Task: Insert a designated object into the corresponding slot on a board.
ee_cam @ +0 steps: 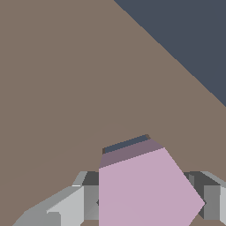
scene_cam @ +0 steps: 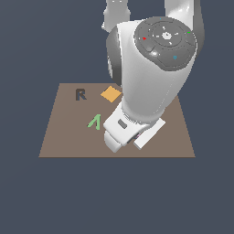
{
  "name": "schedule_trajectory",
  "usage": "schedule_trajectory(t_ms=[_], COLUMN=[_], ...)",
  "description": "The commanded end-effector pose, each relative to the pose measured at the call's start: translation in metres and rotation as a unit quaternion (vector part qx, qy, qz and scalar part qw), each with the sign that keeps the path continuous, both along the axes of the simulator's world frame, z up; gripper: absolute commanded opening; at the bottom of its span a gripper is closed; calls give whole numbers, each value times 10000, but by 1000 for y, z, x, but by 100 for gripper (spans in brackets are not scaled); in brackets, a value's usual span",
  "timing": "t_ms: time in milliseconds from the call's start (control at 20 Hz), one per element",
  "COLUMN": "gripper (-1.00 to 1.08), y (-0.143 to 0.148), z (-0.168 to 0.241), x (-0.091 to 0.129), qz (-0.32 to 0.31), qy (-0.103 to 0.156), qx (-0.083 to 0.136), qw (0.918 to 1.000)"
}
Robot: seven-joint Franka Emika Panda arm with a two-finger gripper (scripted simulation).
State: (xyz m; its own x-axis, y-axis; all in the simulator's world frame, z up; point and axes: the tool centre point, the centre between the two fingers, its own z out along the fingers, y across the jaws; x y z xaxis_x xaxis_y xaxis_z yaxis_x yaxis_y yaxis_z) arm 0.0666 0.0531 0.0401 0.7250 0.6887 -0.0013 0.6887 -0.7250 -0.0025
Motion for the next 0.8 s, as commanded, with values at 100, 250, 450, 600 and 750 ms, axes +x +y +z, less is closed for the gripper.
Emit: schedule_trajectory(t_ms=[100,250,450,600,750], gripper=[-100,-100,100,100,100], y=[0,0,0,0,0], z=[-6,-10,-10,-10,-10], x=[0,0,0,0,0], qz=[9,14,14,14,14], qy=[-5,-7,-7,-7,-7], qx=[-1,-2,-2,-2,-2], qw=[10000,10000,10000,10000,10000])
